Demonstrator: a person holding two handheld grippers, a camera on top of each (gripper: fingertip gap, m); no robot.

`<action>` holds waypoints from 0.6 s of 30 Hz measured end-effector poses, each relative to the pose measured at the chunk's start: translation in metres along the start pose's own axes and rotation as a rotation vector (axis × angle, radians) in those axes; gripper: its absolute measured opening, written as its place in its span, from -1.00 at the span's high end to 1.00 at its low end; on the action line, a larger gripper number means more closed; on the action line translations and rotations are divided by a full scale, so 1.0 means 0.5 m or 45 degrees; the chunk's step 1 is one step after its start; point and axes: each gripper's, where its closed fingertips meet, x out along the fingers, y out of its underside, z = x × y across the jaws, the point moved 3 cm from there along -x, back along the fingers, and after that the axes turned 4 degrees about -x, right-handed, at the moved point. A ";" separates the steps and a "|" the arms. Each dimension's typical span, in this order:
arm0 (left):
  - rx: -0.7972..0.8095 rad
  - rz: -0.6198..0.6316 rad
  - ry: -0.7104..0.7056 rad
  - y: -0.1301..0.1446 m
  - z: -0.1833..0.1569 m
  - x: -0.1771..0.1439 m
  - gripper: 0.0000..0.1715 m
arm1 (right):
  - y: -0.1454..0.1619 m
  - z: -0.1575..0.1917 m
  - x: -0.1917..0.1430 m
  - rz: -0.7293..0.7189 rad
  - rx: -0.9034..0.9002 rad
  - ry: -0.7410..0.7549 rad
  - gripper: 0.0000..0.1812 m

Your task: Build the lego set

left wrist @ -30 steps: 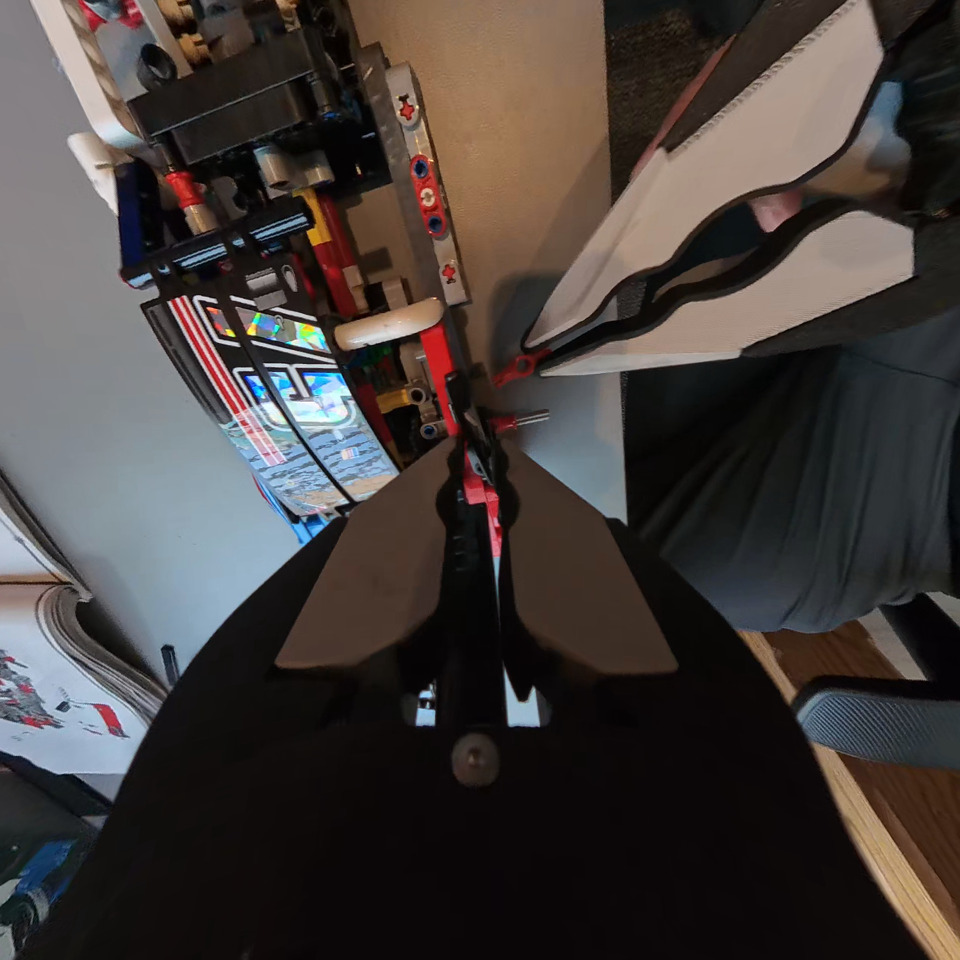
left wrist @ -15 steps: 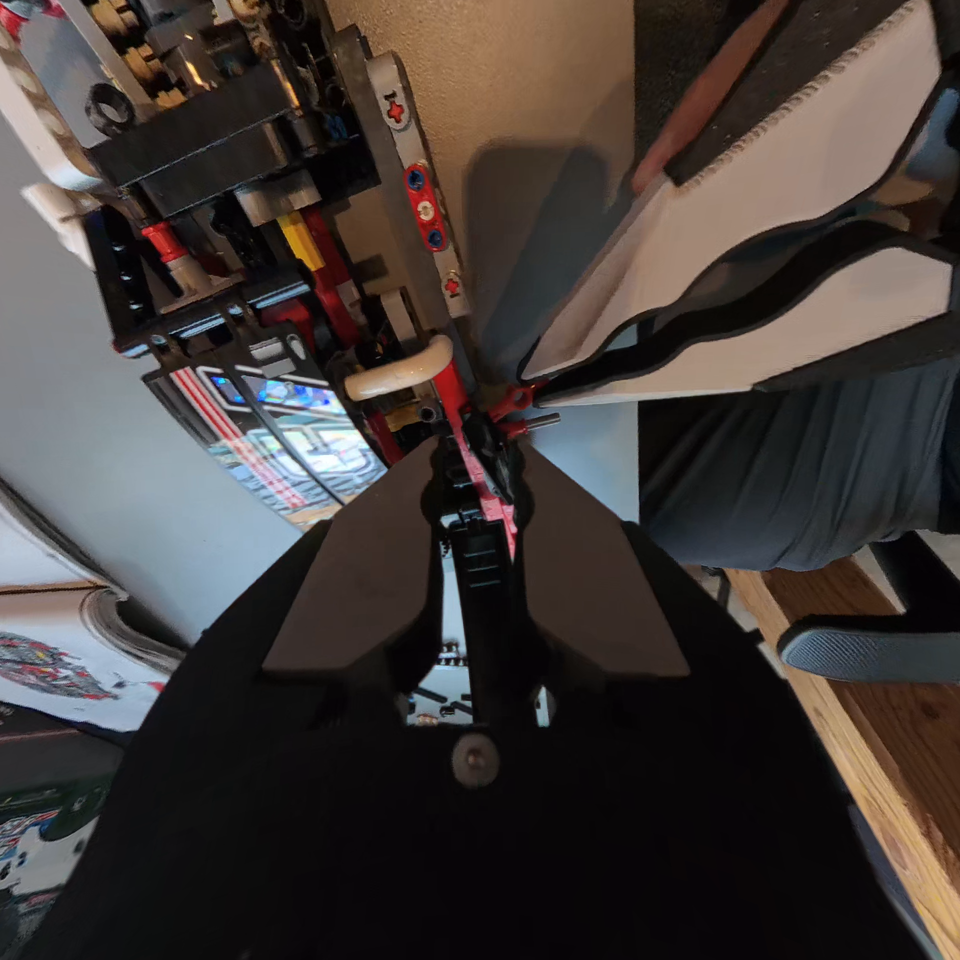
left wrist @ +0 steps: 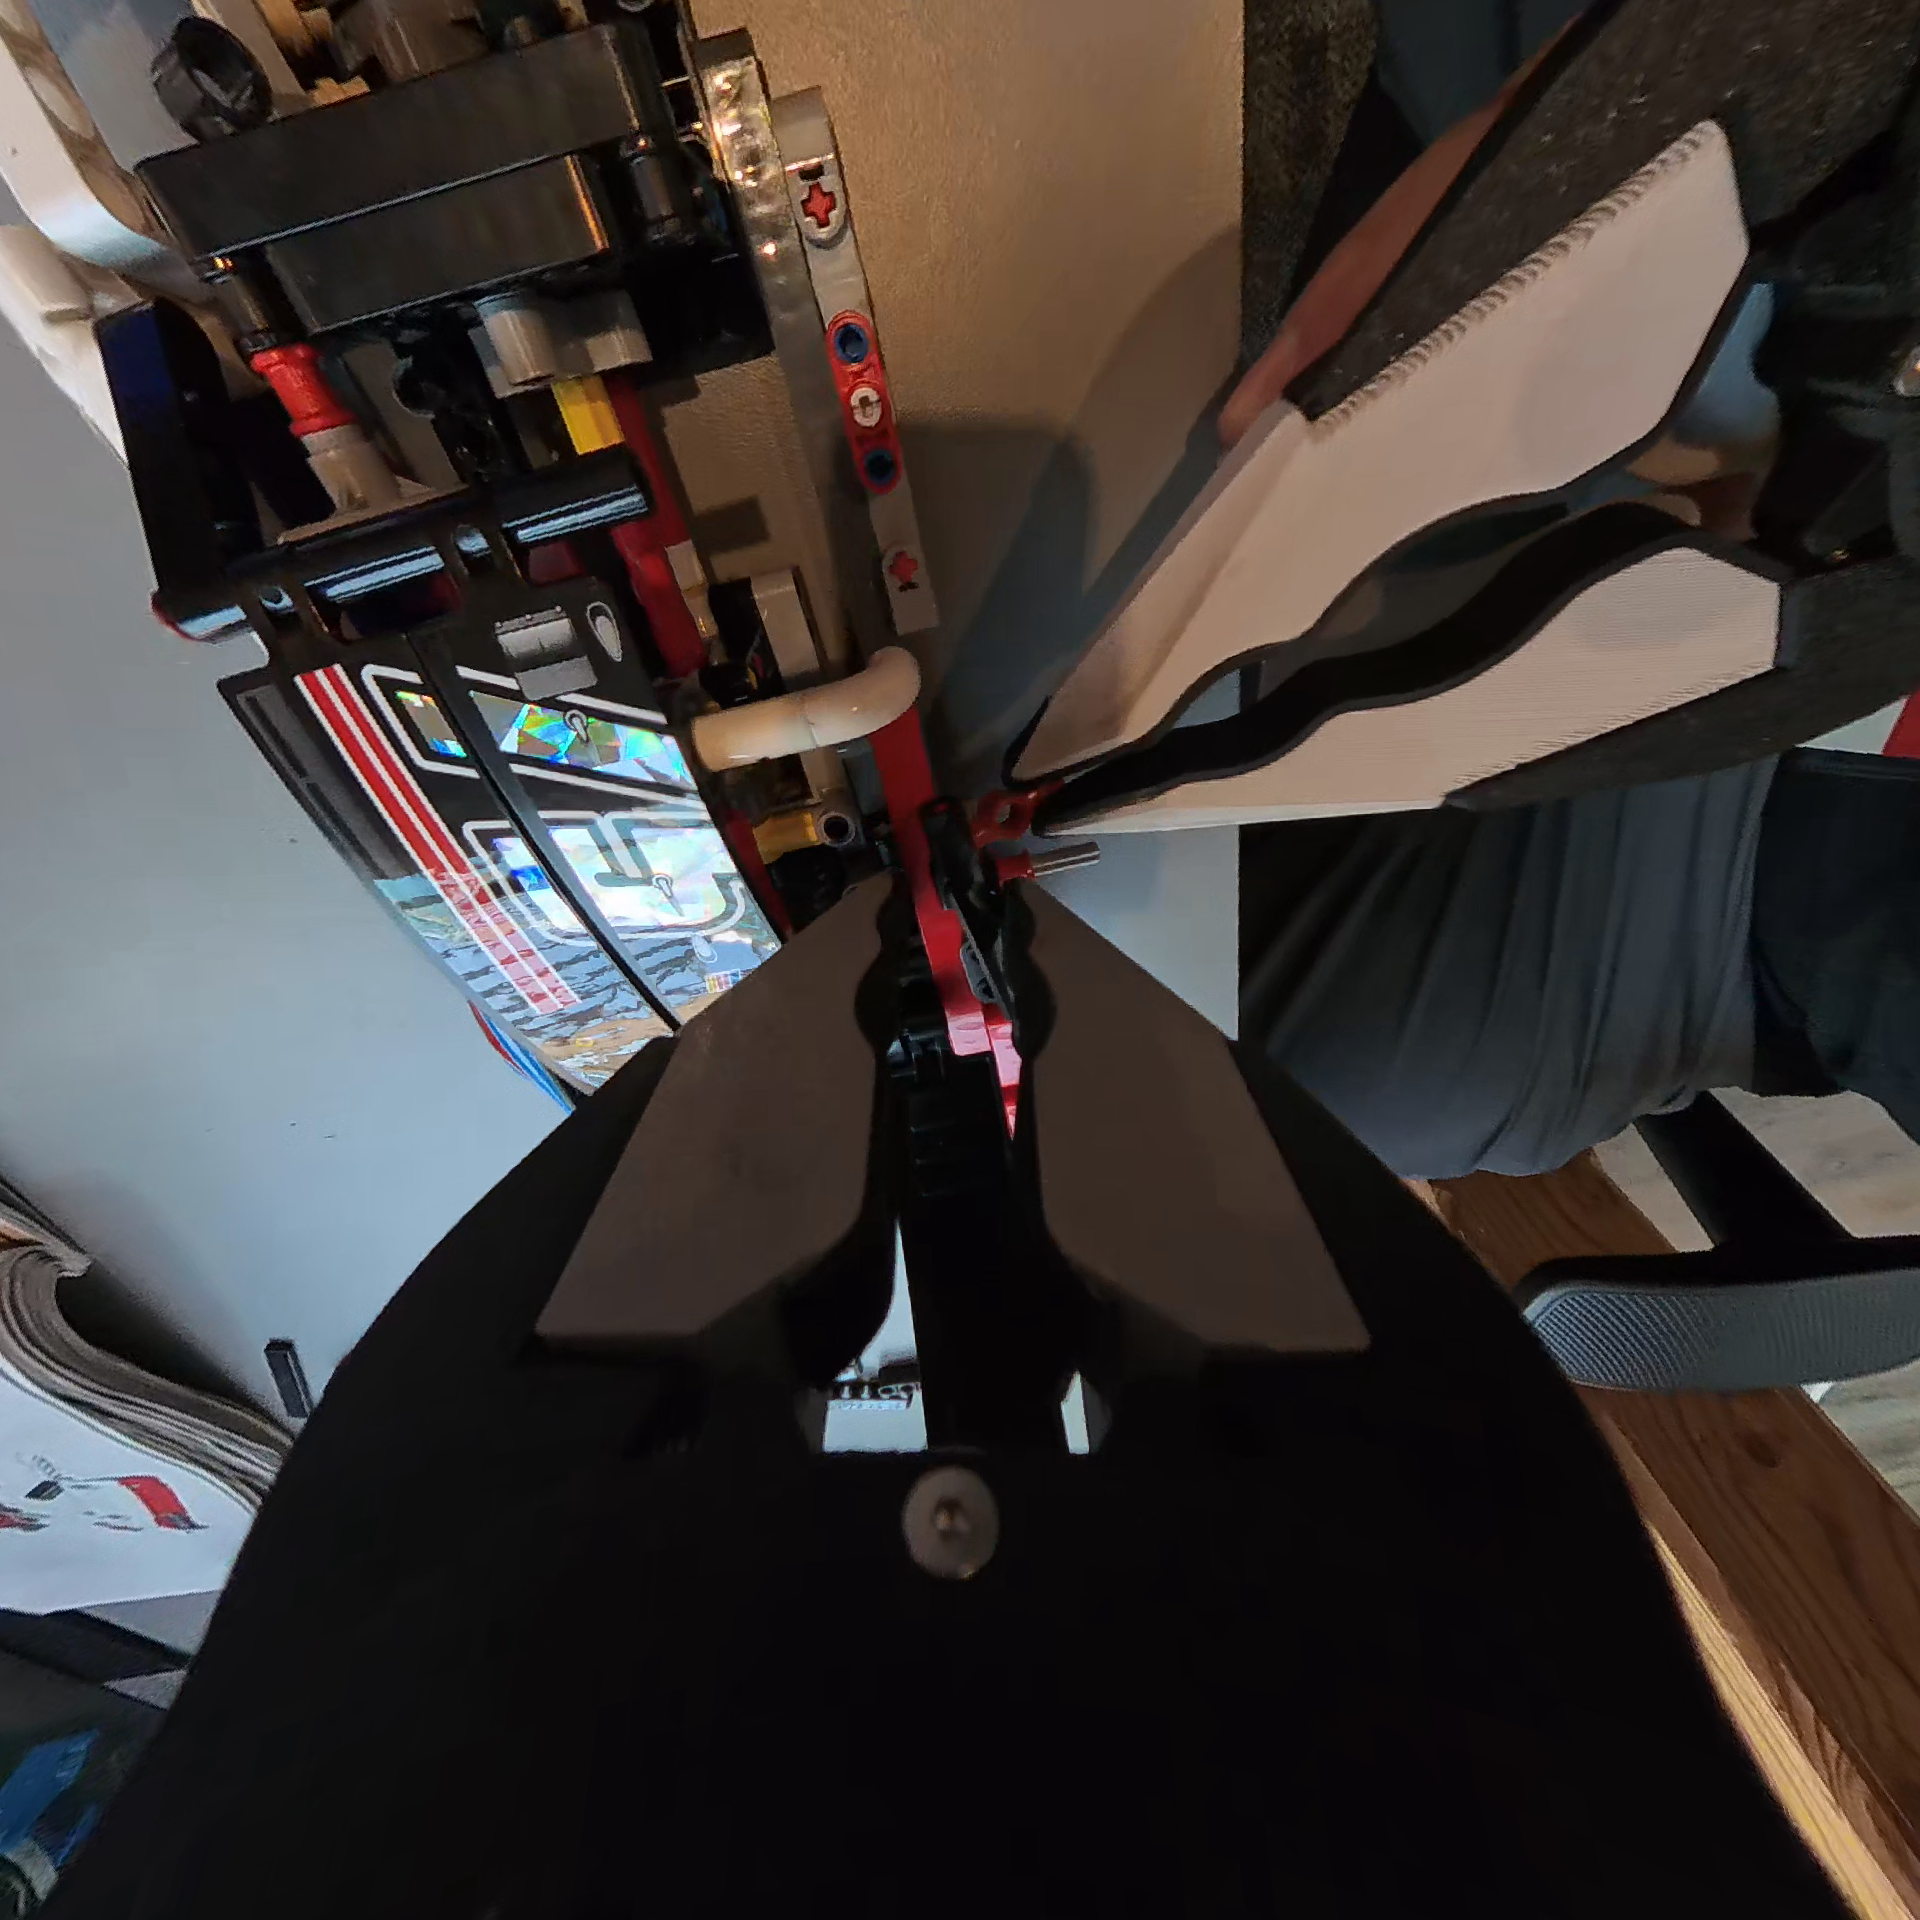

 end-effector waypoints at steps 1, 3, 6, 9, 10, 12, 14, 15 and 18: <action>-0.005 -0.005 0.000 0.001 0.000 0.000 0.83 | -0.002 0.000 0.001 -0.006 0.006 0.000 0.99; -0.008 -0.014 -0.005 0.003 0.001 0.000 0.83 | -0.002 0.001 0.003 -0.006 0.013 0.002 0.99; -0.018 -0.032 0.001 0.005 0.002 0.000 0.84 | 0.000 0.000 0.006 -0.011 0.066 -0.019 0.99; -0.017 -0.038 -0.001 0.006 0.003 0.000 0.84 | -0.002 -0.002 0.007 -0.021 0.248 -0.082 0.99; -0.016 -0.039 -0.003 0.005 0.003 0.000 0.84 | -0.002 -0.003 0.007 -0.020 0.310 -0.102 0.99; -0.007 -0.043 -0.011 0.005 0.003 -0.001 0.84 | -0.002 -0.002 0.006 -0.015 0.425 -0.152 0.99; -0.004 -0.045 -0.026 0.006 0.002 -0.002 0.83 | 0.000 0.000 0.001 -0.015 0.575 -0.225 0.99; -0.002 -0.046 -0.040 0.006 0.001 -0.004 0.83 | 0.001 0.000 -0.003 -0.024 0.652 -0.261 0.99; 0.060 -0.101 -0.134 0.002 -0.005 -0.024 0.79 | 0.000 -0.004 -0.017 -0.064 0.883 -0.367 0.99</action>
